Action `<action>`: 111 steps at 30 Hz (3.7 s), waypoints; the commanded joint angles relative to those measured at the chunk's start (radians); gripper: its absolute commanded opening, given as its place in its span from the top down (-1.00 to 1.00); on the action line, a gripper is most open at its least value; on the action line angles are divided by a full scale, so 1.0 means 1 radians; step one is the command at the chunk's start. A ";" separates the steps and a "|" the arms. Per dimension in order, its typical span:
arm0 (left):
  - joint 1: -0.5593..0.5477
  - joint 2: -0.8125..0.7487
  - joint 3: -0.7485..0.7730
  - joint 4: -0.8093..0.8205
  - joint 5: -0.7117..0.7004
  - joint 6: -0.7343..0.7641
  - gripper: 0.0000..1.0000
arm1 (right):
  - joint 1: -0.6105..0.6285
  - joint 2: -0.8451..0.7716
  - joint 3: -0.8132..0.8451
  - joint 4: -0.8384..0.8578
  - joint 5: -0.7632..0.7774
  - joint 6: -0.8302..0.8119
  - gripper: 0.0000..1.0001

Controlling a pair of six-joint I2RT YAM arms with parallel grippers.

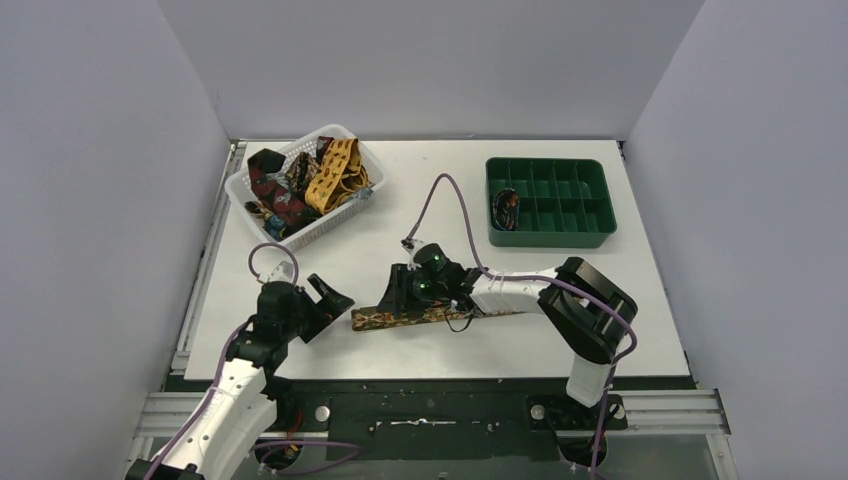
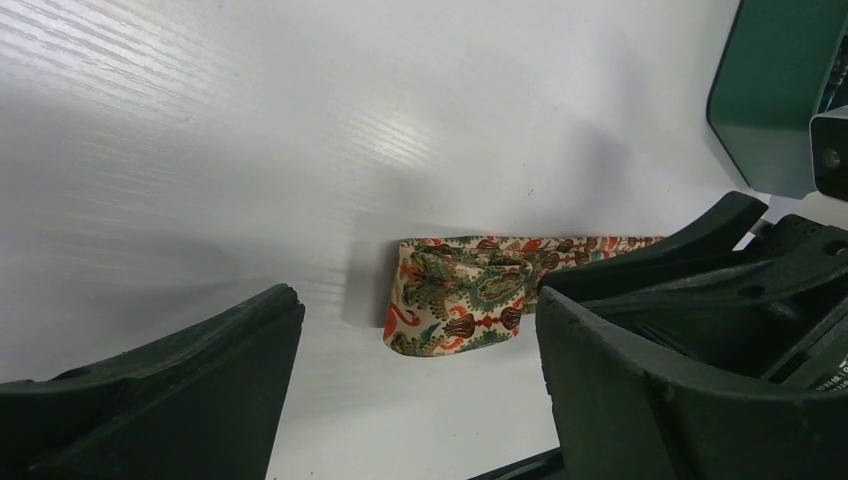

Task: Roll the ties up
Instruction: Roll the tie at the center of the board.

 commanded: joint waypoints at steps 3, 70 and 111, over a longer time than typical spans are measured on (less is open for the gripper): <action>0.009 0.004 -0.009 0.078 0.058 0.010 -0.66 | 0.004 0.030 0.066 0.000 -0.031 -0.003 0.27; 0.008 0.415 -0.188 0.679 0.362 0.069 -0.03 | -0.074 0.188 0.060 -0.033 -0.147 0.036 0.67; -0.195 0.345 0.291 -0.120 -0.216 0.247 0.84 | -0.122 0.032 0.154 -0.302 0.056 -0.220 0.67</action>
